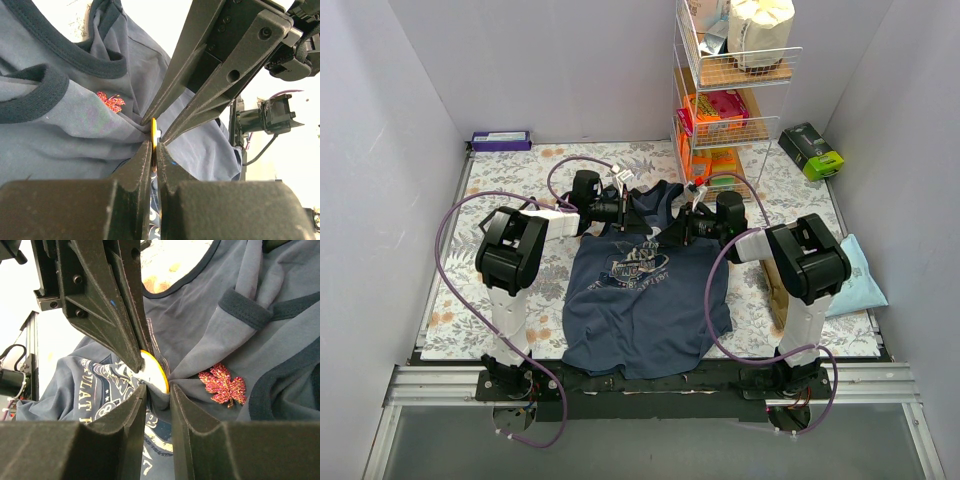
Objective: Pin the brooch onto the clothing
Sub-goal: Pin the brooch to the clothes.
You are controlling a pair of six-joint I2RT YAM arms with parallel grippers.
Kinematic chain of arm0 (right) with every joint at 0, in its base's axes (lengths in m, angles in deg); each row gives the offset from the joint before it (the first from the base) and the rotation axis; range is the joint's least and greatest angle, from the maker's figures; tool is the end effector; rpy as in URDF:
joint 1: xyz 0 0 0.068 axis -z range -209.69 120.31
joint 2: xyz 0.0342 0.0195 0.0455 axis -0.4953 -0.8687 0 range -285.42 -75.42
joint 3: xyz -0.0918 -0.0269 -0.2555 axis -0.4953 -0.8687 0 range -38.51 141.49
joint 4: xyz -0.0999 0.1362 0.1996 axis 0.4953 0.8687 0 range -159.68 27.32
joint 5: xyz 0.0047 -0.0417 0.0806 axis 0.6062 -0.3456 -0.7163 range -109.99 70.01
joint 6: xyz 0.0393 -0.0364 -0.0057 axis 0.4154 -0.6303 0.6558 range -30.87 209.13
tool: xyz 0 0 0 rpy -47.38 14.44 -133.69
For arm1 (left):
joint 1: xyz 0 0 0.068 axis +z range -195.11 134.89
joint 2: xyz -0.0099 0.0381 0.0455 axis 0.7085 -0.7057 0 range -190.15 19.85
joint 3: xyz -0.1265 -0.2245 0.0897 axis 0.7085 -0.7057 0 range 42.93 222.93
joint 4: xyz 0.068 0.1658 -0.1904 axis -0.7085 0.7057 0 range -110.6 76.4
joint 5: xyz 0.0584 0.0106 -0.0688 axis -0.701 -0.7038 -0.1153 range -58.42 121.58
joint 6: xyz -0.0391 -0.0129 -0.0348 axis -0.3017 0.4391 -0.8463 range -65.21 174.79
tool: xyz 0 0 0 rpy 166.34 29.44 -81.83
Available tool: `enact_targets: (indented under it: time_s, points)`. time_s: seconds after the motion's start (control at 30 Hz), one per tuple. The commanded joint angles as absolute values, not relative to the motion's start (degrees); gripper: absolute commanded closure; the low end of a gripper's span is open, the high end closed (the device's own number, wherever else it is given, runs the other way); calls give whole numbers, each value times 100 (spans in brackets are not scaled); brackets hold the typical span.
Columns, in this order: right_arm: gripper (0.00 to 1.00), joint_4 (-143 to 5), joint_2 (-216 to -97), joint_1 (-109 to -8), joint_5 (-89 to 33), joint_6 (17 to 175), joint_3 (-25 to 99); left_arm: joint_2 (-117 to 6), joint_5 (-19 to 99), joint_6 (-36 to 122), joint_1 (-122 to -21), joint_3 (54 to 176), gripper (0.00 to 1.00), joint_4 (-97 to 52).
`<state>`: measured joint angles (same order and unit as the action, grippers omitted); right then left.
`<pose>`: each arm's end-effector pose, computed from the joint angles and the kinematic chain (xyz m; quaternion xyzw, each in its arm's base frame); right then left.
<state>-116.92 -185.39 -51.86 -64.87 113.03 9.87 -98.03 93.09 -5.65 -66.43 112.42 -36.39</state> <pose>0.3384 0.1649 0.1501 -0.2231 0.7335 0.4993 0.4037 0.3870 -0.1846 0.1546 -0.0210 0.7925 -0.6093 0.0185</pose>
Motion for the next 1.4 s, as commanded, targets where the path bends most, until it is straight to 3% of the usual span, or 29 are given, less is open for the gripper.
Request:
enact_targets:
  time_s: [0.0, 0.4, 0.9, 1.37]
  points:
    - [70, -11714, -18651, -5298, -6148, 11269, 1299, -9765, 9705, -647, -6849, 11394, 100, -3765]
    - [75, -11564, -18704, -5350, -5752, 11427, 1352, -9757, 9697, -603, -6919, 11403, 100, -3712]
    - [72, -12118, -18616, -5403, -6130, 11541, 1071, -9880, 9609, -814, -6919, 11535, 100, -3633]
    - [70, -12224, -18599, -5412, -6253, 11524, 1035, -10038, 10065, -1666, -6814, 11421, 100, -4503]
